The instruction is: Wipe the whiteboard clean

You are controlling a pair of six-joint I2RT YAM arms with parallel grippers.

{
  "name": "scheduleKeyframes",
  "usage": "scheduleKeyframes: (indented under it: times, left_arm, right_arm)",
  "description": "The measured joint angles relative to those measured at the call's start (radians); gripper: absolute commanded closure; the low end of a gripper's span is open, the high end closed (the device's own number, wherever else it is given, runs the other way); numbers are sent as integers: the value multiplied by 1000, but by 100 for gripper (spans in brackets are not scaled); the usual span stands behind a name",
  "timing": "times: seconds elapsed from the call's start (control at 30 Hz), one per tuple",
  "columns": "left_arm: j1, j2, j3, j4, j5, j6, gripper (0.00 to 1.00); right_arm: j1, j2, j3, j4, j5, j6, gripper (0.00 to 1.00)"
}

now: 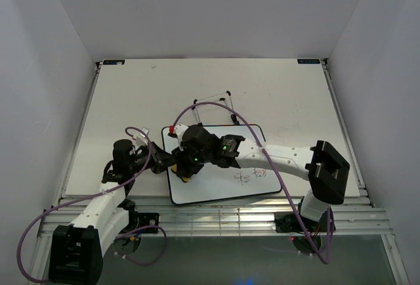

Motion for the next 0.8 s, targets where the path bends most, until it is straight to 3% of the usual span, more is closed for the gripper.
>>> scheduleKeyframes:
  times: [0.33, 0.63, 0.8]
  left_arm:
    - [-7, 0, 0, 2, -26, -8, 100]
    - [-7, 0, 0, -2, -25, -9, 100]
    - [-7, -5, 2, -2, -20, -11, 100]
  right_arm:
    - [-66, 25, 26, -56, -30, -14, 82]
    - [-247, -41, -115, -42, 68, -16, 81]
    - [-285, -130, -233, -24, 117, -13, 81]
